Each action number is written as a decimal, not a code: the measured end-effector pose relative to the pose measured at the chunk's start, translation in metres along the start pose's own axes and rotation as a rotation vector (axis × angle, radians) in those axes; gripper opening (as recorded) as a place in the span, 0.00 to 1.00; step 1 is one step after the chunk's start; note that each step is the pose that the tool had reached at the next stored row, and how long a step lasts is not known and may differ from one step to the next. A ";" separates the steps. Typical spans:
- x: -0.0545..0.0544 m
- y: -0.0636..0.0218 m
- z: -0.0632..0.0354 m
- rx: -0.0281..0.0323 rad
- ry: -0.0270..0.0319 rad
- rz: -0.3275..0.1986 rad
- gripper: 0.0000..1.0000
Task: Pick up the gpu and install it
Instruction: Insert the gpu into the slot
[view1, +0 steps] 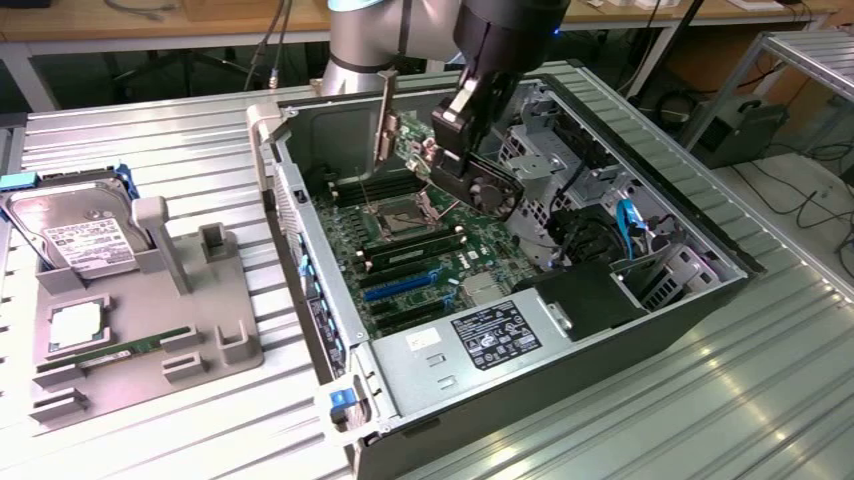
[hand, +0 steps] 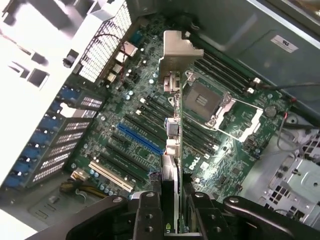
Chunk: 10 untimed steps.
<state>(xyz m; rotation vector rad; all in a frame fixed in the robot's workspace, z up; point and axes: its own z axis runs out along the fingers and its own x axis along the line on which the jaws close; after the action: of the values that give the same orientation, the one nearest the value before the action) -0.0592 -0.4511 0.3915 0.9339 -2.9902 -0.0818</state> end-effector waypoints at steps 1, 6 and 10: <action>0.000 0.0000 0.0002 0.0004 0.0002 -0.018 0.26; 0.000 -0.0001 0.0018 0.0025 0.0009 -0.111 0.26; 0.000 -0.0002 0.0031 0.0043 0.0013 -0.184 0.26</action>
<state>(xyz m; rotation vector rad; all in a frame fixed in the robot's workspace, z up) -0.0592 -0.4511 0.3884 1.2063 -2.8965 -0.0757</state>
